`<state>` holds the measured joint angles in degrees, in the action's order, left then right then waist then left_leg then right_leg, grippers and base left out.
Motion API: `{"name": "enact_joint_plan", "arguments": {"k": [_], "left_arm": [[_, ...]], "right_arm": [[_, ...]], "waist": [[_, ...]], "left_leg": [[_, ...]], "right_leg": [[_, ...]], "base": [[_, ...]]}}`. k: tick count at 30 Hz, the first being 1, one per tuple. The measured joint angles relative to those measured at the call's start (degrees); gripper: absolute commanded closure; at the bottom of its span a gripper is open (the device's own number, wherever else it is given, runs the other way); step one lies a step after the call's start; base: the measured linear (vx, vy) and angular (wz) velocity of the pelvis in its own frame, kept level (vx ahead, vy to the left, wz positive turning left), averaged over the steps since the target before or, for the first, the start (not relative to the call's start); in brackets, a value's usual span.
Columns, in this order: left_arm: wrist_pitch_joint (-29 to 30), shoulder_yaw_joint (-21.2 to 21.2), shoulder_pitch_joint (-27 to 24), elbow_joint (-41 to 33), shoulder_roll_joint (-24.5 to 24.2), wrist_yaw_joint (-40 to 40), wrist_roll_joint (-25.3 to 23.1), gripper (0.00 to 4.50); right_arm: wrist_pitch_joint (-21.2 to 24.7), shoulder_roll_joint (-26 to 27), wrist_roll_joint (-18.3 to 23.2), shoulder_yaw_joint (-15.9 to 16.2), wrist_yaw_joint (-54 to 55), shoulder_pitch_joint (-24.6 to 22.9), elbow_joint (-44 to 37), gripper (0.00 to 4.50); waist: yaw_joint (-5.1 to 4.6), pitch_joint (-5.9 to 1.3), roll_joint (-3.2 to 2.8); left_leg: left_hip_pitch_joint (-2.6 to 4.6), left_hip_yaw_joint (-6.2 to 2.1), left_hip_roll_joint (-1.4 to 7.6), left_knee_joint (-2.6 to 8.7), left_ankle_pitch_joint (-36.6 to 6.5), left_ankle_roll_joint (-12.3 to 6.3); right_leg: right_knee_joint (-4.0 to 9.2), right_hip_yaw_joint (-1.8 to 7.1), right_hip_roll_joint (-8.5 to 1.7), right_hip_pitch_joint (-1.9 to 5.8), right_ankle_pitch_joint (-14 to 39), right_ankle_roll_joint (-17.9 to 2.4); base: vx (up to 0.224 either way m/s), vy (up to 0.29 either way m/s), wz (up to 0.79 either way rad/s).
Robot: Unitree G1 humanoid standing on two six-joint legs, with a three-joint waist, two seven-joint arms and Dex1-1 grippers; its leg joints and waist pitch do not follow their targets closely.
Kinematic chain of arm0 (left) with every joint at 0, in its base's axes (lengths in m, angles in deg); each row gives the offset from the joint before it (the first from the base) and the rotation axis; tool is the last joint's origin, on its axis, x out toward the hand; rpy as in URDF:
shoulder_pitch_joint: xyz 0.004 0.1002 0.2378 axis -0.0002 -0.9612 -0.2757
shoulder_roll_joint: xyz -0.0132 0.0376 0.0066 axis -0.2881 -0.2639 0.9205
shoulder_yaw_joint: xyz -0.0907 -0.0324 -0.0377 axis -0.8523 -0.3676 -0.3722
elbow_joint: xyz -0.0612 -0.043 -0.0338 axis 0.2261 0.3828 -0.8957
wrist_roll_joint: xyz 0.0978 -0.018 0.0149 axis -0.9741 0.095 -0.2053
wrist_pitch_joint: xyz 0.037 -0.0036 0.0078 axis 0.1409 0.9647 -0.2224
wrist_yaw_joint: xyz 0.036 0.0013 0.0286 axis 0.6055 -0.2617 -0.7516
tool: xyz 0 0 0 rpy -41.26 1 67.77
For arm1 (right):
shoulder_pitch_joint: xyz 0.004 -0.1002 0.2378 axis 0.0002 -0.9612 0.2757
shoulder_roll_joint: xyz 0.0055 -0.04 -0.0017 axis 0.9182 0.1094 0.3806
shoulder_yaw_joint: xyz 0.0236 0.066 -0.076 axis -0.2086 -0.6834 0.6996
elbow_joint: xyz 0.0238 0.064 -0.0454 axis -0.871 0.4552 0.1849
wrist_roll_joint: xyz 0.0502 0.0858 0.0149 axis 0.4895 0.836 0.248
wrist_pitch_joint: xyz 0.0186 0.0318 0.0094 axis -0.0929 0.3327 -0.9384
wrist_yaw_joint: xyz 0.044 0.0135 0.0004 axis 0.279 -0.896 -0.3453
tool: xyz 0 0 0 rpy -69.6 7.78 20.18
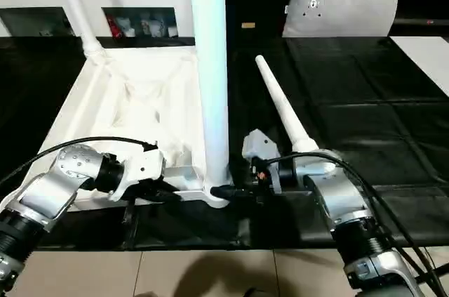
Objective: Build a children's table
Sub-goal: Rotate leg to tighten
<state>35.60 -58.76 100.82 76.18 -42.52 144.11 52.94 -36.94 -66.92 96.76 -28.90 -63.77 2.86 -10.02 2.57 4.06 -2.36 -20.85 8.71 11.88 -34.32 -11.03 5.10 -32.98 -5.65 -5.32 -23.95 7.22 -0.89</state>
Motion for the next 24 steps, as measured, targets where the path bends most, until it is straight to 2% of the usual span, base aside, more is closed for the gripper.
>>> {"name": "enact_joint_plan", "arguments": {"k": [1,7,12,15,19,21,24], "left_arm": [[-0.04,0.04,0.0,0.02,-0.02,0.01,-0.01,4.5],[-0.23,0.13,0.0,0.06,-0.11,0.22,-0.06,4.5],[-0.23,0.14,0.0,0.06,-0.22,0.53,-0.07,4.5],[0.41,0.1,-0.01,0.02,-0.2,0.54,0.01,4.5],[4.82,-0.58,-0.08,-0.95,1.3,-0.38,0.54,4.5],[9.55,-1.26,-0.3,-1.89,2.72,-2.47,0.48,4.5],[15.8,-2.98,-0.42,-2.27,5.8,-8.26,0.16,4.5]], "right_arm": [[0.0,-0.01,0.0,0.14,-0.4,0.44,0.45,1.49],[-0.21,-0.02,0.17,0.31,-1.07,0.64,0.99,1.81],[0.0,-0.01,0.28,0.53,-1.17,0.71,1.06,1.87],[2.14,0.07,0.8,0.41,-1.1,0.63,0.45,1.89],[5.78,0.96,1.73,-0.78,0.97,-2.15,-2.78,1.89],[8.51,2.29,2.54,-2.52,4.67,-4.12,-4.55,1.89],[11.32,5.95,1.76,-5.2,13.73,-5.41,-5.47,1.92]], "waist": [[0.0,0.0,0.0],[-0.08,-0.02,0.03],[-0.15,-0.03,0.05],[-0.14,-0.04,0.06],[0.16,-0.06,0.09],[0.06,-0.06,0.09],[-1.04,-0.06,0.07]], "left_leg": [[0.0,0.0,0.01,-0.01,0.0,0.0],[0.02,0.0,0.01,-0.03,0.0,0.0],[0.03,0.0,0.01,-0.02,0.0,0.0],[0.06,0.0,0.01,-0.02,0.0,0.0],[0.42,0.01,0.0,0.0,-0.01,0.02],[0.75,0.05,-0.03,0.02,-0.01,0.02],[0.97,0.08,-0.05,-0.13,-0.01,0.02]], "right_leg": [[-0.02,0.0,0.0,-0.02,0.04,0.06],[-0.03,0.0,0.0,0.01,0.05,0.07],[-0.03,0.0,0.01,0.01,0.04,0.06],[-0.03,0.0,0.01,0.05,0.04,0.05],[-0.02,0.02,-0.01,0.22,0.16,0.13],[-0.01,0.11,-0.01,0.51,0.19,0.17],[0.03,0.07,0.0,0.76,0.27,0.3]], "base": [[0.0,0.0,0.0],[0.0,0.0,0.0],[0.0,0.0,0.0],[0.0,0.0,0.0],[0.0,0.0,0.0],[0.0,0.0,0.0],[0.0,0.0,0.0]]}}
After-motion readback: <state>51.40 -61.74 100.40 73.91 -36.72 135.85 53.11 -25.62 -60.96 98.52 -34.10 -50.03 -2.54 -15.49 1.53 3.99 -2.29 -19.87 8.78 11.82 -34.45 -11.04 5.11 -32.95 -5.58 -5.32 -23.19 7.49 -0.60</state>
